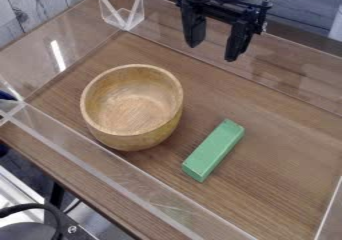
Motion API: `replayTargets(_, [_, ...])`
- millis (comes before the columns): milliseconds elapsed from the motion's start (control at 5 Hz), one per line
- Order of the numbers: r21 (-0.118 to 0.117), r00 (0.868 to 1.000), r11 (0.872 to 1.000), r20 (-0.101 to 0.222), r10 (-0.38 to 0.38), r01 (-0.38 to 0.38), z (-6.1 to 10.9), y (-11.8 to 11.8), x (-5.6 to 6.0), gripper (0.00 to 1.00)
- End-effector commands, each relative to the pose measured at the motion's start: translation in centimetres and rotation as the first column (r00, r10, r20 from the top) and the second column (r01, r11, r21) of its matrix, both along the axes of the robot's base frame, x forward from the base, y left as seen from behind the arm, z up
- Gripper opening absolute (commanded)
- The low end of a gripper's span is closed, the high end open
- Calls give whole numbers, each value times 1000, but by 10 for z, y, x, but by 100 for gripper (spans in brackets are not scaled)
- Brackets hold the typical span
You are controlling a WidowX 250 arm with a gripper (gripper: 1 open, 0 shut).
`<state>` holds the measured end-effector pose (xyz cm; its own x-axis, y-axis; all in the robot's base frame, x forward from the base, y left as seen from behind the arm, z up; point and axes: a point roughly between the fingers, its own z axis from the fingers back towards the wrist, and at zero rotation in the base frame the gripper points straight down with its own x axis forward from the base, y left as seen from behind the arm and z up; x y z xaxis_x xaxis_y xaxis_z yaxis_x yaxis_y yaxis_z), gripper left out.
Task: Put the green block in the brown bowl
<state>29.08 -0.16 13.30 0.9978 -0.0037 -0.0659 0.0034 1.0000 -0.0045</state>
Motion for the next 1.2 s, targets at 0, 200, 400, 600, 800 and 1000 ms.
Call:
replayTargets(0, [0, 999, 999, -18, -32, 32, -8, -7, -15, 100])
replayTargets(200, [-1, 996, 996, -20, -85, 85, -17, -16, -36, 100])
replayTargets(400, [-5, 995, 995, -30, -99, 99, -25, -21, -41, 100])
replayTargets(600, [-10, 992, 993, -40, -117, 116, -36, -27, -45, 100])
replayTargets(800, [-13, 990, 991, -47, -136, 136, -48, -35, -49, 100])
replayTargets(1000, [-14, 987, 988, -51, -153, 152, -64, -42, -52, 100])
